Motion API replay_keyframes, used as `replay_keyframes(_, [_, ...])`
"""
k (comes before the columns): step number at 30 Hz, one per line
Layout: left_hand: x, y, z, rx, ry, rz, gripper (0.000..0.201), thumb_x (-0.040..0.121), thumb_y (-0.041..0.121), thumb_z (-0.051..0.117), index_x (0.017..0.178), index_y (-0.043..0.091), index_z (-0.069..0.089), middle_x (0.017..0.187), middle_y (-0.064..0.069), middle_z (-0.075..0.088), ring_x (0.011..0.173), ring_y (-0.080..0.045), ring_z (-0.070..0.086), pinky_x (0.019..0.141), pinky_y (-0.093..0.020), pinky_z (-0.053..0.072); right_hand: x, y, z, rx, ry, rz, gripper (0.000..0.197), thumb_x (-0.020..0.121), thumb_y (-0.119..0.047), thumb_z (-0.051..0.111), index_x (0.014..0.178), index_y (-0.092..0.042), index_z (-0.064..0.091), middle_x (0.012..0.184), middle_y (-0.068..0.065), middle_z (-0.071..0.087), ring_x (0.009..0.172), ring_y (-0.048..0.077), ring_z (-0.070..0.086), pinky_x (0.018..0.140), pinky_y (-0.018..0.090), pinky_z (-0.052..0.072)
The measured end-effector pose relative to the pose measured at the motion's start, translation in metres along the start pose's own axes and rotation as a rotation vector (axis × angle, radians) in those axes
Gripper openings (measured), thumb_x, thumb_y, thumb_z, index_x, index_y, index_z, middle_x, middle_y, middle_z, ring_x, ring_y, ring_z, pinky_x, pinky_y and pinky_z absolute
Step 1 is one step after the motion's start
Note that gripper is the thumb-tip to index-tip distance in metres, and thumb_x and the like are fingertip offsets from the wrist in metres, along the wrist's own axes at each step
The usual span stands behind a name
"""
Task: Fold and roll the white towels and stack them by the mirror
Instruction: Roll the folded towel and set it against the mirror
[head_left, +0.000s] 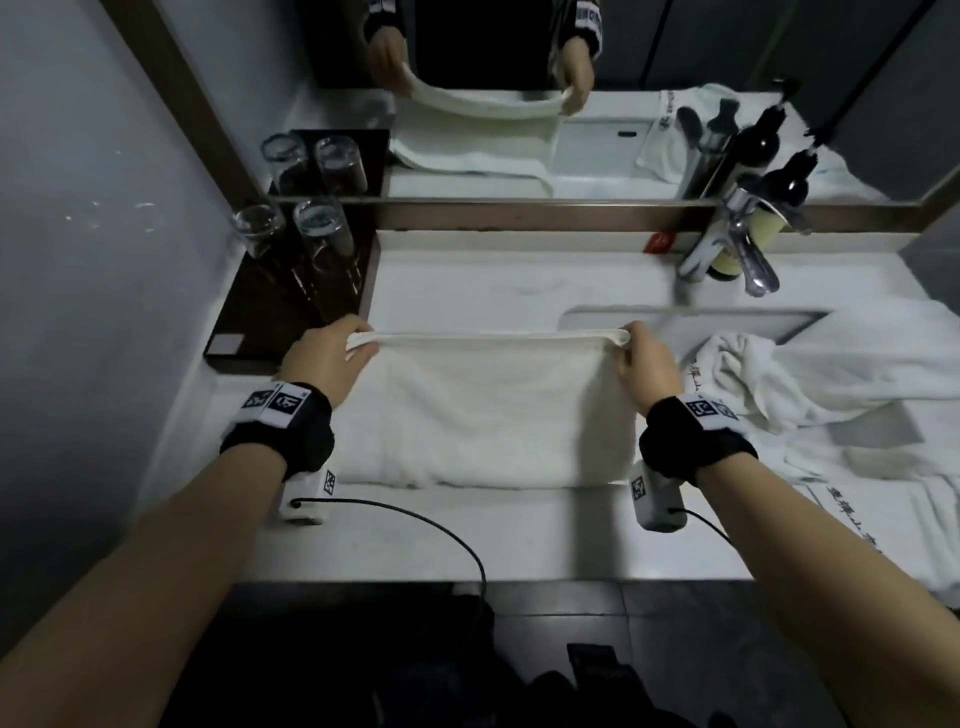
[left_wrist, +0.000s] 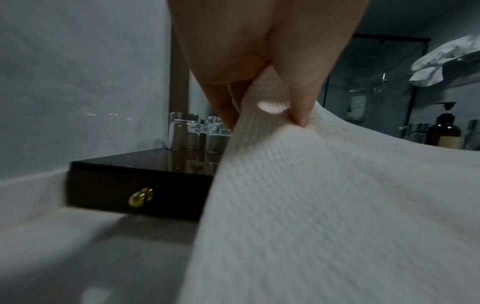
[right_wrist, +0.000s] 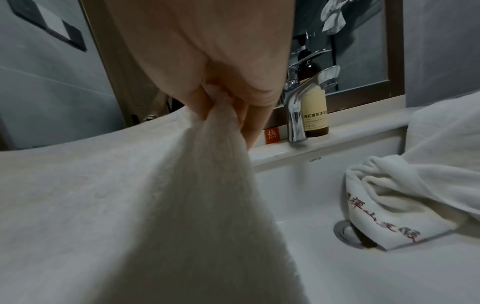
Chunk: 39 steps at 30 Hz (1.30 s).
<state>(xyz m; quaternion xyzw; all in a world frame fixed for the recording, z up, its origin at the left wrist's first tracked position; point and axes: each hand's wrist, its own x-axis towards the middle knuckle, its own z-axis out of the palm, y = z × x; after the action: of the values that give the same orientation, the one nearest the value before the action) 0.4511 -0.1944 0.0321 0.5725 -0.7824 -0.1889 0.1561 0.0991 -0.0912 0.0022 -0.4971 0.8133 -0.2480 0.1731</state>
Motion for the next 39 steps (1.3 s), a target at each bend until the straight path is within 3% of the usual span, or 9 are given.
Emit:
replay_keyframes(7, [0.071, -0.001, 0.010, 0.172, -0.148, 0.009, 0.022, 0.091, 0.026, 0.056, 0.112, 0.020, 0.057, 0.106, -0.008, 0.067, 0.096, -0.032, 0.061, 0.080, -0.040, 0.049, 0.070, -0.004, 0.024, -0.108, -0.177, 0.185, 0.035, 0.094, -0.011, 0.046, 0.126, 0.003, 0.042, 0.122, 0.030, 0.055, 0.113, 0.043, 0.052, 0.090, 0.040, 0.039])
replay_keyframes(12, [0.095, -0.001, 0.028, 0.310, -0.214, 0.134, 0.041, 0.086, 0.020, 0.060, 0.125, 0.025, 0.049, 0.126, 0.002, 0.054, 0.119, -0.022, 0.045, 0.098, -0.039, 0.031, 0.075, -0.004, 0.044, -0.141, -0.385, 0.320, 0.061, 0.091, -0.017, 0.054, 0.142, 0.000, 0.025, 0.136, 0.024, 0.046, 0.127, 0.036, 0.045, 0.105, 0.039, 0.035])
replay_keyframes(15, [0.102, 0.008, 0.042, 0.420, -0.387, 0.188, 0.051, 0.088, 0.029, 0.059, 0.135, 0.027, 0.040, 0.136, 0.002, 0.047, 0.129, -0.020, 0.039, 0.106, -0.040, 0.025, 0.069, -0.002, 0.049, -0.134, -0.547, 0.406, 0.051, 0.091, -0.019, 0.050, 0.135, 0.000, 0.034, 0.133, 0.023, 0.049, 0.122, 0.036, 0.048, 0.099, 0.037, 0.038])
replay_keyframes(19, [0.105, 0.017, 0.057, 0.539, -0.605, 0.120, 0.069, 0.087, 0.041, 0.059, 0.144, 0.022, 0.025, 0.142, -0.002, 0.041, 0.133, -0.023, 0.036, 0.111, -0.044, 0.019, 0.055, 0.002, 0.049, 0.141, -0.711, 0.521, 0.032, 0.097, -0.022, 0.040, 0.122, -0.004, 0.048, 0.108, 0.010, 0.049, 0.095, 0.025, 0.047, 0.062, 0.027, 0.038])
replay_keyframes(23, [0.101, 0.019, 0.066, 0.617, -0.651, 0.104, 0.077, 0.081, 0.048, 0.063, 0.143, 0.020, 0.027, 0.141, -0.004, 0.038, 0.131, -0.025, 0.038, 0.112, -0.045, 0.023, 0.037, 0.015, 0.050, 0.336, -0.799, 0.635, 0.034, 0.071, -0.038, 0.056, 0.098, -0.019, 0.048, 0.085, 0.000, 0.048, 0.081, 0.019, 0.047, 0.068, 0.026, 0.037])
replay_keyframes(25, [0.099, 0.022, 0.068, 0.637, -0.640, 0.106, 0.074, 0.079, 0.050, 0.064, 0.140, 0.020, 0.033, 0.136, -0.003, 0.045, 0.126, -0.025, 0.042, 0.109, -0.042, 0.029, 0.034, 0.023, 0.051, 0.373, -0.800, 0.606, 0.026, 0.061, -0.031, 0.057, 0.081, -0.016, 0.050, 0.072, 0.000, 0.052, 0.067, 0.016, 0.052, 0.064, 0.024, 0.037])
replay_keyframes(29, [0.089, 0.028, 0.067, 0.618, -0.667, 0.077, 0.056, 0.080, 0.050, 0.063, 0.124, 0.020, 0.048, 0.121, -0.004, 0.051, 0.112, -0.026, 0.050, 0.091, -0.038, 0.041, 0.053, 0.030, 0.046, 0.054, -0.595, 0.351, 0.041, 0.078, -0.018, 0.067, 0.110, -0.003, 0.047, 0.103, 0.010, 0.054, 0.095, 0.025, 0.054, 0.074, 0.029, 0.038])
replay_keyframes(32, [0.071, 0.030, 0.065, 0.489, -0.703, -0.038, 0.058, 0.080, 0.051, 0.064, 0.125, 0.019, 0.050, 0.121, -0.003, 0.047, 0.108, -0.024, 0.053, 0.080, -0.033, 0.042, 0.076, 0.014, 0.032, -0.015, -0.382, 0.137, 0.040, 0.079, -0.011, 0.062, 0.114, -0.006, 0.044, 0.105, 0.014, 0.056, 0.102, 0.031, 0.055, 0.073, 0.030, 0.035])
replay_keyframes(39, [0.004, 0.018, 0.065, 0.228, -0.634, -0.388, 0.064, 0.086, 0.050, 0.058, 0.130, 0.009, 0.039, 0.132, -0.010, 0.052, 0.116, -0.030, 0.053, 0.092, -0.038, 0.045, 0.130, -0.062, 0.033, 0.017, -0.216, -0.310, 0.043, 0.083, 0.000, 0.050, 0.126, -0.006, 0.049, 0.121, 0.018, 0.060, 0.111, 0.037, 0.055, 0.091, 0.039, 0.041])
